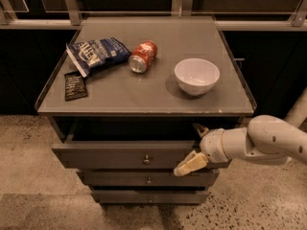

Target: Open top drawer

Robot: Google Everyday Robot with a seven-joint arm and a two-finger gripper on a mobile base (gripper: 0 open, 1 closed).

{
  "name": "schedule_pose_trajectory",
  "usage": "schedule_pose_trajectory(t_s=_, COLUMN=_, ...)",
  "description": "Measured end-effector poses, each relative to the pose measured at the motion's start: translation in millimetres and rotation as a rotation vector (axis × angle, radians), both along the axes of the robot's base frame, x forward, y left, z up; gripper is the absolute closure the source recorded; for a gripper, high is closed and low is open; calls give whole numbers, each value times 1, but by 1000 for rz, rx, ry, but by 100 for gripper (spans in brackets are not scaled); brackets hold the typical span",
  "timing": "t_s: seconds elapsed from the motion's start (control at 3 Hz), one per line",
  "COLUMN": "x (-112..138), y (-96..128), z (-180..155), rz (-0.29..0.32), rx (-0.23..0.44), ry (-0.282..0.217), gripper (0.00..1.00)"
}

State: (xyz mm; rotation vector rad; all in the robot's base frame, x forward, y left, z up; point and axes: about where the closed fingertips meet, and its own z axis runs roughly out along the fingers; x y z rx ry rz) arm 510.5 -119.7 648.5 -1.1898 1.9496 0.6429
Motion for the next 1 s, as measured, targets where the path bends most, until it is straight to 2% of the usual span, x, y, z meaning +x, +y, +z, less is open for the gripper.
schedule_pose_trajectory(t_s=0.33, x=0, y=0, z=0, rz=3, rx=-2, ry=3, gripper=0)
schedule_pose_trajectory(t_s=0.67, x=-34, y=-6, z=15, rz=69, rx=-34, ry=26, gripper=0)
schedule_pose_trajectory(t_s=1.0, x=-92, y=-19, z=40, rz=179, rx=-99, ry=65, gripper=0)
